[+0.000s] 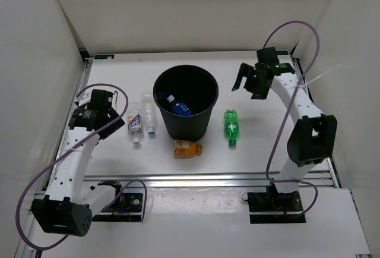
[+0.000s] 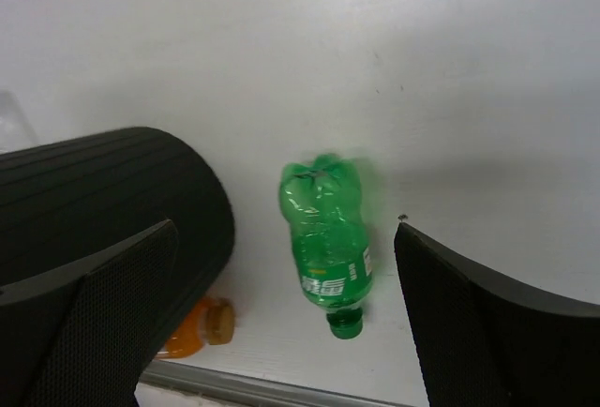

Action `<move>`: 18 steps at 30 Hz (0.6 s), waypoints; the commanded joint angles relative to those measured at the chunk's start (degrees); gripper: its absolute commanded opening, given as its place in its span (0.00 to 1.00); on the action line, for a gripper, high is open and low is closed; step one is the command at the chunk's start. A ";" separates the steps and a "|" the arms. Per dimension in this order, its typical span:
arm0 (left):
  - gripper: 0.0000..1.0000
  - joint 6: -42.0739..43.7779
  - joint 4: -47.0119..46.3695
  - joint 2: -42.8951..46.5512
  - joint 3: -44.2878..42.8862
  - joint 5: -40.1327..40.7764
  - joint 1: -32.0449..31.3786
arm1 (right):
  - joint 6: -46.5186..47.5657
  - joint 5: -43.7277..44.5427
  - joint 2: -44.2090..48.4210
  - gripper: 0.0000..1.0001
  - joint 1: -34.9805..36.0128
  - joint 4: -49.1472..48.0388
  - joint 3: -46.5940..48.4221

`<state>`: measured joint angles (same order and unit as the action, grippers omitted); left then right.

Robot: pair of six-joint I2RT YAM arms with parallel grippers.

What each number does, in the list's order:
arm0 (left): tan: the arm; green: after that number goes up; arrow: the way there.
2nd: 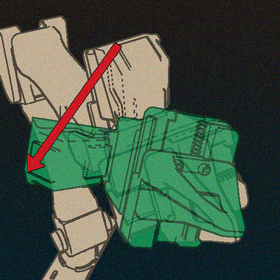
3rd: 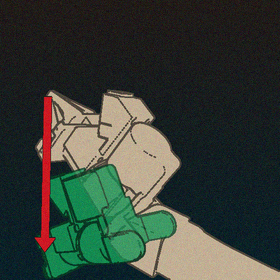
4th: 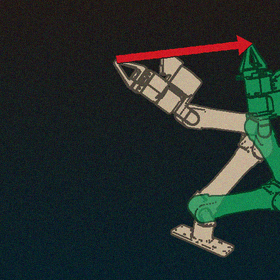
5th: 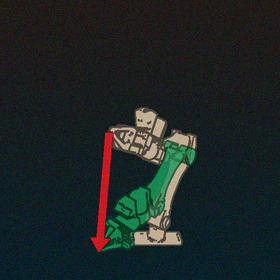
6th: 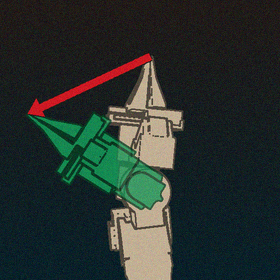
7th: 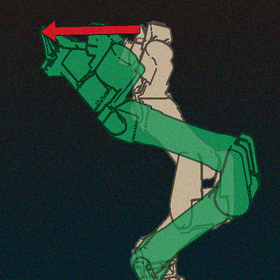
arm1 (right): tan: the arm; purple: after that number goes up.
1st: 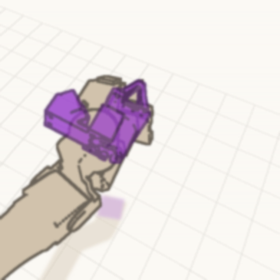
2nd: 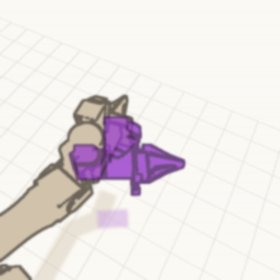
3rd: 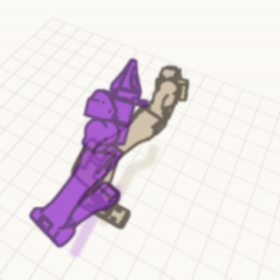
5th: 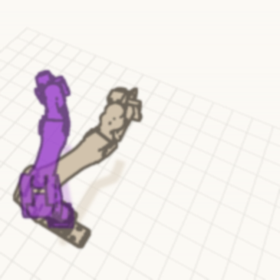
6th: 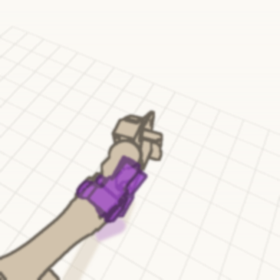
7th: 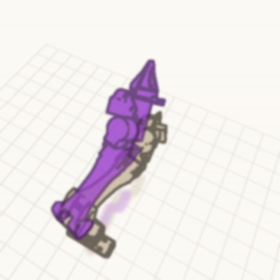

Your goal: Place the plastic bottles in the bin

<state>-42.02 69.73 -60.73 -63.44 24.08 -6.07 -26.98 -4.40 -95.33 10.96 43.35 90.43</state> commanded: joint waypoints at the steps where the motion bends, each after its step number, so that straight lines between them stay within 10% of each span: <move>1: 1.00 0.01 -1.27 -0.09 0.51 -0.87 0.35 | 1.14 -2.36 -3.62 1.00 0.11 0.15 -0.96; 18: 1.00 0.01 -1.27 -0.62 1.56 -1.49 0.35 | 2.99 -1.84 -17.43 1.00 3.98 -1.08 -10.27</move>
<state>-42.02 68.90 -61.73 -62.22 22.98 -6.07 -24.84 -6.39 -111.26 14.68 42.72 81.45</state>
